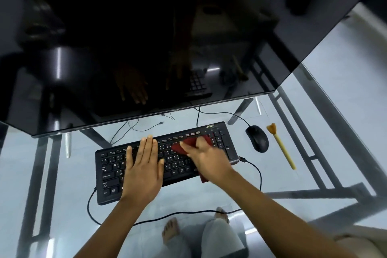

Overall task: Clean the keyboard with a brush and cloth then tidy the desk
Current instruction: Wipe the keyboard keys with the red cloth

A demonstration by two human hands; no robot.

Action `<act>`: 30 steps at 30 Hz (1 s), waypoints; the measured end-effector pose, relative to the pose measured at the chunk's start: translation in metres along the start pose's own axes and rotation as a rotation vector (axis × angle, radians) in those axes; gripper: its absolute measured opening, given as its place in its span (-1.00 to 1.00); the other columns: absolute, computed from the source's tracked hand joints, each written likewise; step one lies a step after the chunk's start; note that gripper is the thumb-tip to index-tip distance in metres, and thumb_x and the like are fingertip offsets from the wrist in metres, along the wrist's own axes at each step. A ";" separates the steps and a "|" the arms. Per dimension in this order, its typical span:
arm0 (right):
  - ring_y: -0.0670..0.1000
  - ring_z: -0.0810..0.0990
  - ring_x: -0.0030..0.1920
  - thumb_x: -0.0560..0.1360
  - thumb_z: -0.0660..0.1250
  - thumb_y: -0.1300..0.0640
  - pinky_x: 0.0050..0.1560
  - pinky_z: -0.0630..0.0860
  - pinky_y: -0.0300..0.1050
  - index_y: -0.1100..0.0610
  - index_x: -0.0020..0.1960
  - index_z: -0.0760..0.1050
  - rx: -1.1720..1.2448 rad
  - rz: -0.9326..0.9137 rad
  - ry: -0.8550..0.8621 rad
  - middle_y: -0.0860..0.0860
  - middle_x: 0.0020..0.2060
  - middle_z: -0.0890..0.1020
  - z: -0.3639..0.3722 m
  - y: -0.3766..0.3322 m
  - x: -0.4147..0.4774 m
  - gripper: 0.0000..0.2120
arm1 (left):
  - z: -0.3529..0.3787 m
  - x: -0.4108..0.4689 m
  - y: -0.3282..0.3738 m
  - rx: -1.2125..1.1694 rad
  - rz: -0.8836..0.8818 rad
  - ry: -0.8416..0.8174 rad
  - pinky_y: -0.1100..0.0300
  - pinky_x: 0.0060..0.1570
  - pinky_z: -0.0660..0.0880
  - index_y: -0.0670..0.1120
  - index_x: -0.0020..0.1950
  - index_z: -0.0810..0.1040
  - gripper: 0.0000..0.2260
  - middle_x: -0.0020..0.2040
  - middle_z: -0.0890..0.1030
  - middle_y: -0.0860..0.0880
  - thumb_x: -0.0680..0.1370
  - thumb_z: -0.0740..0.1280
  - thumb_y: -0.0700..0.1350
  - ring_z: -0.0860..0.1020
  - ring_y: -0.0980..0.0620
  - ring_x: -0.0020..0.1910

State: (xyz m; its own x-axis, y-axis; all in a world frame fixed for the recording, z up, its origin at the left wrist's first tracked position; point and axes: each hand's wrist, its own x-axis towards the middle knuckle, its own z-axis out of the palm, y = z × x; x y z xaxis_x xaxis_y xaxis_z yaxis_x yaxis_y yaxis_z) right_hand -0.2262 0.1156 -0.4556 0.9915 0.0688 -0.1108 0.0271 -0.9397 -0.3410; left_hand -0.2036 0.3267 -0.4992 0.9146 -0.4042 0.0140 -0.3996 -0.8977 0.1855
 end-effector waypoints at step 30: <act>0.15 0.63 -0.30 0.58 0.24 0.06 -0.23 0.64 -0.03 -0.12 0.43 0.33 -0.033 0.478 0.159 0.10 0.08 0.46 -0.013 0.065 -0.009 -0.58 | 0.007 0.006 0.012 0.007 0.041 -0.045 -0.13 0.46 -0.06 -0.14 0.55 0.06 -0.43 0.57 0.04 -0.07 0.63 -0.12 0.16 -0.08 0.00 0.55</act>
State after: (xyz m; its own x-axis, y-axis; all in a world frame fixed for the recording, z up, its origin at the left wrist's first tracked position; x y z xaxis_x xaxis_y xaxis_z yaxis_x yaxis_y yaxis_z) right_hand -0.2315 0.0496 -0.4651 0.9009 -0.4217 -0.1030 -0.4337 -0.8636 -0.2571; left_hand -0.2033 0.3121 -0.5033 0.8937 -0.4481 -0.0233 -0.4372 -0.8813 0.1790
